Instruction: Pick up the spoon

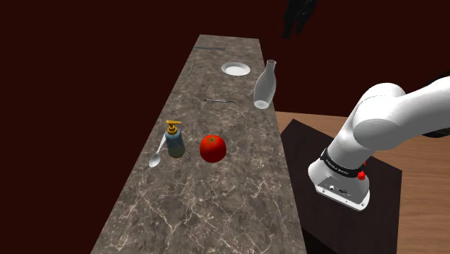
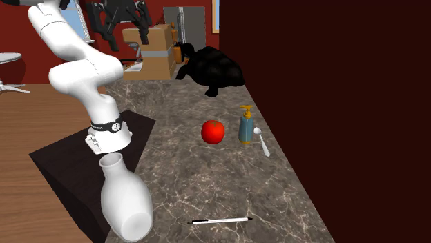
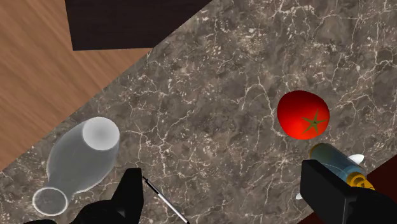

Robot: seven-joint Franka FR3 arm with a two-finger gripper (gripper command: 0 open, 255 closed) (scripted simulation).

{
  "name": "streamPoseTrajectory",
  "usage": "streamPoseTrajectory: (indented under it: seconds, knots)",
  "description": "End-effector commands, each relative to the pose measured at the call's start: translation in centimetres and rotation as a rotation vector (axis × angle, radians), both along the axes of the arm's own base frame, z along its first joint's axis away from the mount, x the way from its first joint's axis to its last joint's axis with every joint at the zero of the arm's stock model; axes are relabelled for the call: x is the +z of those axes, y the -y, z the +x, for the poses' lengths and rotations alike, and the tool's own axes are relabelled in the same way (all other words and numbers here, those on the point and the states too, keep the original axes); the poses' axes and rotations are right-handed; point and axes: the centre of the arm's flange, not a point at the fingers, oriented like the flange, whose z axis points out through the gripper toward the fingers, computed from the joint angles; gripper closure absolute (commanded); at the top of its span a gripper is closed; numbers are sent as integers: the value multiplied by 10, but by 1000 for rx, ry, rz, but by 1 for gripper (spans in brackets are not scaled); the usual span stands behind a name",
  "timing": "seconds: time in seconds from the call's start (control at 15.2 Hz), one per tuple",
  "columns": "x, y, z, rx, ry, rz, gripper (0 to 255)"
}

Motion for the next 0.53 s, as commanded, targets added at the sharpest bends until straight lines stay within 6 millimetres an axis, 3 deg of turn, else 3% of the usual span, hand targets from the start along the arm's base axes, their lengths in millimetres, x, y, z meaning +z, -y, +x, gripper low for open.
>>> streamPoseTrajectory:
  seconds: [0.0,0.46]
  knots:
    - [0,0,0,0,0,0,0]
    - [-61,-62,27,-138,-21,29,0]
